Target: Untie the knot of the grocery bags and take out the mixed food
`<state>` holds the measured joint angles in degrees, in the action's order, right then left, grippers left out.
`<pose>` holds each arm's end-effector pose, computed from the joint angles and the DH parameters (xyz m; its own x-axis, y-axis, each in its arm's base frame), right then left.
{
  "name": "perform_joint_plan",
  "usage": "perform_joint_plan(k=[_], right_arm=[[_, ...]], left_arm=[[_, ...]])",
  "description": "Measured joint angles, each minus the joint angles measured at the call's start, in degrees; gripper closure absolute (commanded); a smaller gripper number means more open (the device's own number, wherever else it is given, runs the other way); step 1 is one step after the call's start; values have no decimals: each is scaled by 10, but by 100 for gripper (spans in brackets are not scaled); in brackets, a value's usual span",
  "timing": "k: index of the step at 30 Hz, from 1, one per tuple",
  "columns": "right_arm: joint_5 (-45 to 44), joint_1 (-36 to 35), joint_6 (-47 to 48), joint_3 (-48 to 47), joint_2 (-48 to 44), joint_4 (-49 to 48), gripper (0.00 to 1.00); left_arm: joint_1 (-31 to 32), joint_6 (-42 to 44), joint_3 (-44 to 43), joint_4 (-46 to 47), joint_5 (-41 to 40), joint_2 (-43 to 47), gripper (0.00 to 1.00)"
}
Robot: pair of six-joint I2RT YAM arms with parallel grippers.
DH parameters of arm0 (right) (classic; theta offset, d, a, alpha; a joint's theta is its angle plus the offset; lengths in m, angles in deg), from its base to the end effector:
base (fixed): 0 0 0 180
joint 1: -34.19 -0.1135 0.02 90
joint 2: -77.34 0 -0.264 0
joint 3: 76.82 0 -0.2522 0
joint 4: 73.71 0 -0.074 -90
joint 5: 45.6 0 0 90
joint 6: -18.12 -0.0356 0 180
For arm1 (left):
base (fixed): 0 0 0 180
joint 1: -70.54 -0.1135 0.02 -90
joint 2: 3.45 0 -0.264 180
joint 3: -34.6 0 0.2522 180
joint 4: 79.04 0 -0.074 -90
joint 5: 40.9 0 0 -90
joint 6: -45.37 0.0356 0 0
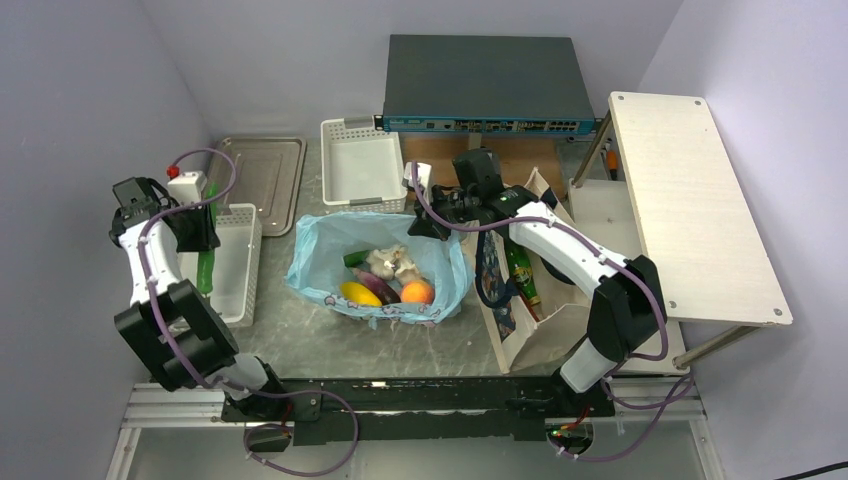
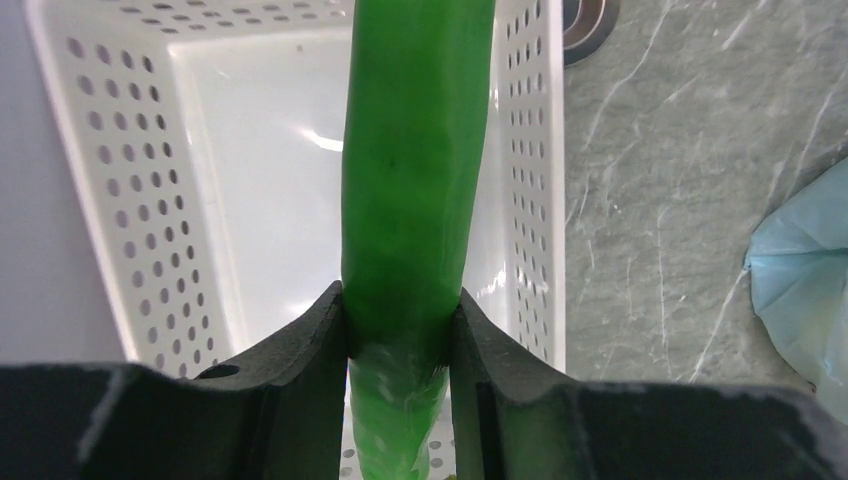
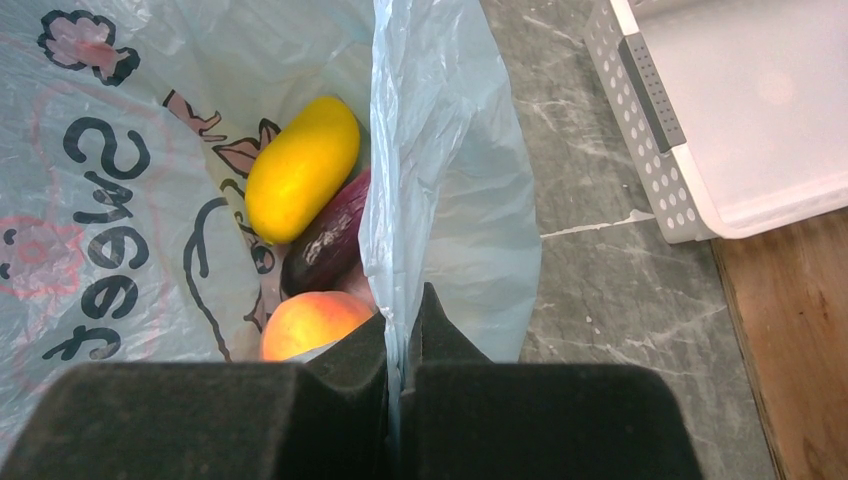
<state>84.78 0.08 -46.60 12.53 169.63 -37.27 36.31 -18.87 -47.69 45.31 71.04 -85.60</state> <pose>0.2870 0.2222 0.3077 -0.0990 -0.4600 -0.8824 -0.9861 0.1640 0.0252 0.2528 0.1559 0.2874 -0.7645 -0.0325 -0.6438 -0.0162 0.9994 -0.0313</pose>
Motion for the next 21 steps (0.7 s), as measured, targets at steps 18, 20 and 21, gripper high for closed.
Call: perform_joint_plan(k=[18, 20, 21], right_arm=[[0, -1, 0, -22, 16, -2, 100], [0, -2, 0, -22, 16, -7, 100], [1, -2, -3, -26, 19, -8, 100]], left_arm=[[4, 33, -88, -93, 93, 7, 10], [37, 48, -130, -98, 125, 49, 15], [71, 53, -150, -94, 138, 70, 16]])
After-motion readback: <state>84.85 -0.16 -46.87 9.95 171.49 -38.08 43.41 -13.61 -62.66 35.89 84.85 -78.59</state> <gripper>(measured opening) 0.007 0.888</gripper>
